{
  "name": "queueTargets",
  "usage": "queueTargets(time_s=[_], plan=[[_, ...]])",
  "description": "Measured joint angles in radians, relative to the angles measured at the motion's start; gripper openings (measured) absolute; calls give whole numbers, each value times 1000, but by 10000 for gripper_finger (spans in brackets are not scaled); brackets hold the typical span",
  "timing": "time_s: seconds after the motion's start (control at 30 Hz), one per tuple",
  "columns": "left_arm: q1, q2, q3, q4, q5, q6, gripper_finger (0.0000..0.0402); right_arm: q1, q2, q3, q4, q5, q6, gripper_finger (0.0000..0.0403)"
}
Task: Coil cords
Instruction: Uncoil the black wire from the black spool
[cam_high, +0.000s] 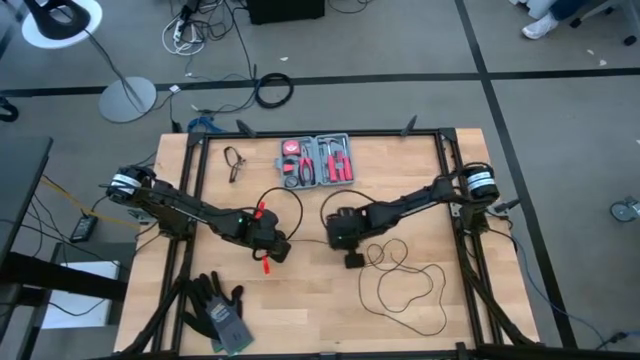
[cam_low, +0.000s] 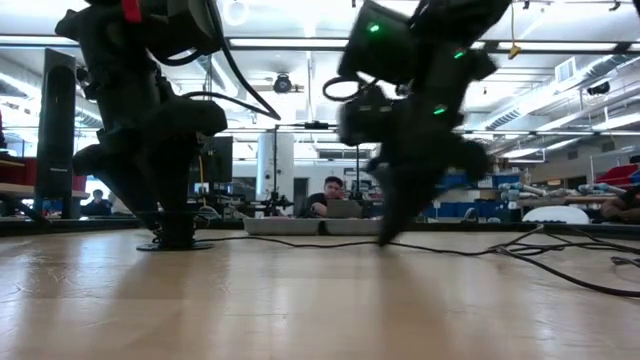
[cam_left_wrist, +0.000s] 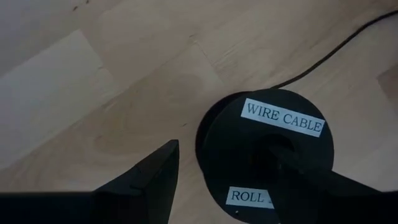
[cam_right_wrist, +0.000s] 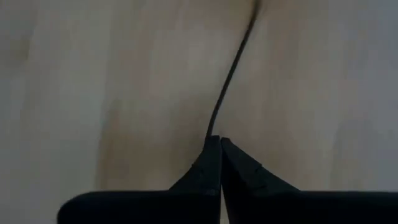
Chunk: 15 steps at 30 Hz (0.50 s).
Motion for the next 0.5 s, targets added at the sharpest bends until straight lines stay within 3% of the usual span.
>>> queueTargets(time_s=[0.27, 0.5], plan=[[-1, -8, 0, 12, 2, -13, 222, 76, -27, 3, -324, 7, 66, 1], [-5, -34, 0, -4, 4, -11, 222, 116, -67, -10, -211, 118, 80, 0]])
